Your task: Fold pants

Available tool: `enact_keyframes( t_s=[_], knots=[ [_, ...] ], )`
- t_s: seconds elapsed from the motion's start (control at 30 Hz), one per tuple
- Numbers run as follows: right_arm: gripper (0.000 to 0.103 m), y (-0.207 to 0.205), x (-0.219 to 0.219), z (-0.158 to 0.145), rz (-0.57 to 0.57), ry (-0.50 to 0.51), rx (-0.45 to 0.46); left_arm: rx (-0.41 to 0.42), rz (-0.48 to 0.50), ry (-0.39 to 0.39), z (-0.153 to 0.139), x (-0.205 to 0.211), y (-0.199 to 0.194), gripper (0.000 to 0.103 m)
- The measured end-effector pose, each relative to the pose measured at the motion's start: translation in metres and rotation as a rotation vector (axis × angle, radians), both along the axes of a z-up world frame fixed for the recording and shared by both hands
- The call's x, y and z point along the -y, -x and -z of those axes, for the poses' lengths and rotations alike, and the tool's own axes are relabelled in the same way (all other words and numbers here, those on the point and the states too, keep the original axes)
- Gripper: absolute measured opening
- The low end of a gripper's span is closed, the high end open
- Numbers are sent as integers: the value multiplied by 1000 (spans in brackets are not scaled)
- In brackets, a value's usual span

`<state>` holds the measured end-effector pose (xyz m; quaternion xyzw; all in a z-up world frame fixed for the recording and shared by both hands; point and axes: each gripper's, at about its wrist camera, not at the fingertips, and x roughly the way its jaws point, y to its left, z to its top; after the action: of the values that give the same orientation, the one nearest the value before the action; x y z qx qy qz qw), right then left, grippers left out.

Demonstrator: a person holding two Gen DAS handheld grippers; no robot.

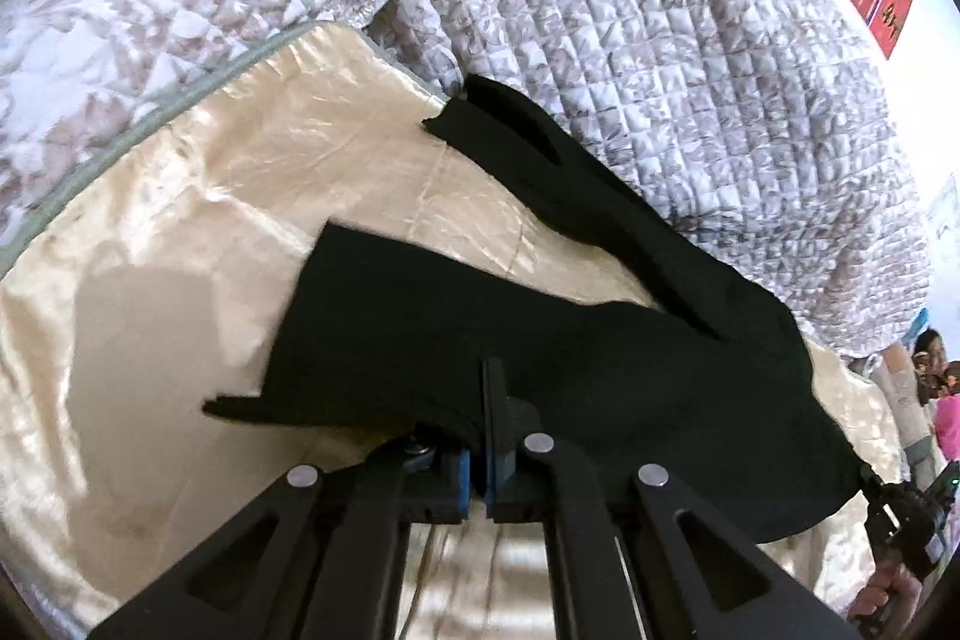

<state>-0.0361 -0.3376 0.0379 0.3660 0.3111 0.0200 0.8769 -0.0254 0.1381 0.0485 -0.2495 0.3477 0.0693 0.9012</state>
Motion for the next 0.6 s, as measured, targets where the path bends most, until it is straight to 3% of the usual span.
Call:
enact_keyframes(
  t_s=[0.17, 0.4, 0.53, 0.6],
  knots=[
    [2, 50, 5, -3, 4, -7, -1, -4, -3, 4, 5, 1, 42, 4],
    [2, 88, 11, 45, 40, -56, -127, -97, -4, 28, 40, -1, 67, 4],
    [2, 104, 9, 31, 42, -36, -91, -54, -11, 1, 30, -1, 80, 4],
    [2, 109, 6, 27, 41, 1, -95, -92, -10, -5, 39, -1, 78, 4]
  ],
)
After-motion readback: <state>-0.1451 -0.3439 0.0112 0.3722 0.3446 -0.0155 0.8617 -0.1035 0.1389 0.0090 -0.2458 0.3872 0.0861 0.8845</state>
